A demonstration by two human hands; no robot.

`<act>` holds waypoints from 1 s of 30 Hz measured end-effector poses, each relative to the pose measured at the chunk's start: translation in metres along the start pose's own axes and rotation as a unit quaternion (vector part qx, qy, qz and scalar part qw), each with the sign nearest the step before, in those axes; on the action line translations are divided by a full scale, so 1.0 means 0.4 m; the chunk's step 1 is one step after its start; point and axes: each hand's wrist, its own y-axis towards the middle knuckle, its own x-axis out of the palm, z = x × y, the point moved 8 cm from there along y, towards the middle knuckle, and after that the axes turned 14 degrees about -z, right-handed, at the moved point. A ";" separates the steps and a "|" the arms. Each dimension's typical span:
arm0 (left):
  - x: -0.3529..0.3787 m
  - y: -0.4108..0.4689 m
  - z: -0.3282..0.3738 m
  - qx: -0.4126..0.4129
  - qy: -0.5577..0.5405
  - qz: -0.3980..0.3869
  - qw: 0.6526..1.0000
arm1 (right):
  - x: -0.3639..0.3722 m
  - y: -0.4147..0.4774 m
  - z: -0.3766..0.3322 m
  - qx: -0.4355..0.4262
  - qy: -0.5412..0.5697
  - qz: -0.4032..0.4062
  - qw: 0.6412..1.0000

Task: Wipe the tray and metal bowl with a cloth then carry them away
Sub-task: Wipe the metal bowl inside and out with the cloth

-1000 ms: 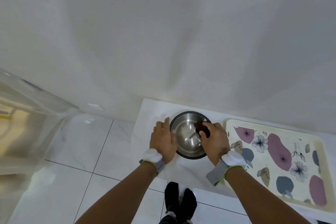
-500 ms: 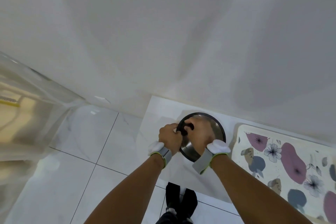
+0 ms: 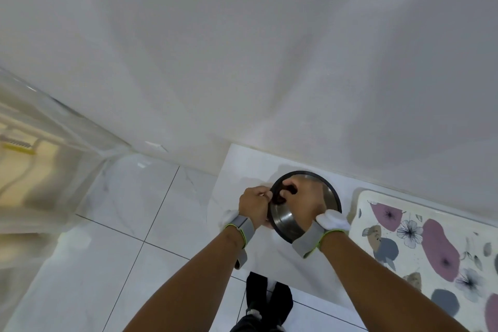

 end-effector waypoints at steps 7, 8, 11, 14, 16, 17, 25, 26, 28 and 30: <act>-0.023 0.012 0.030 0.031 0.107 0.059 0.992 | 0.073 -0.079 -0.004 -0.060 0.002 -0.101 0.993; -0.028 0.009 0.044 0.040 0.152 0.073 0.985 | 0.079 -0.092 0.000 -0.074 -0.025 -0.129 0.989; -0.029 -0.001 0.070 0.051 0.228 0.081 0.969 | 0.068 -0.120 0.036 -0.057 -0.043 -0.187 0.980; 0.003 0.003 0.076 0.041 0.264 0.042 0.963 | 0.044 -0.112 0.021 -0.056 -0.016 -0.126 0.990; 0.022 0.005 0.082 0.037 0.281 0.021 0.959 | 0.054 -0.109 -0.015 -0.086 -0.004 -0.078 0.993; 0.027 0.001 0.087 0.040 0.290 0.020 0.956 | 0.064 -0.114 -0.022 -0.093 0.000 -0.070 0.993; 0.032 -0.010 0.113 0.062 0.336 0.036 0.939 | 0.063 -0.147 0.072 -0.051 -0.155 -0.237 0.958; 0.035 -0.011 0.113 0.061 0.346 0.036 0.935 | 0.056 -0.146 0.082 -0.040 -0.185 -0.251 0.949; 0.039 -0.006 0.107 0.058 0.358 0.030 0.931 | 0.041 -0.143 0.097 -0.008 -0.240 -0.275 0.931; 0.042 -0.005 0.102 0.051 0.375 0.024 0.925 | 0.021 -0.135 0.102 0.021 -0.284 -0.273 0.919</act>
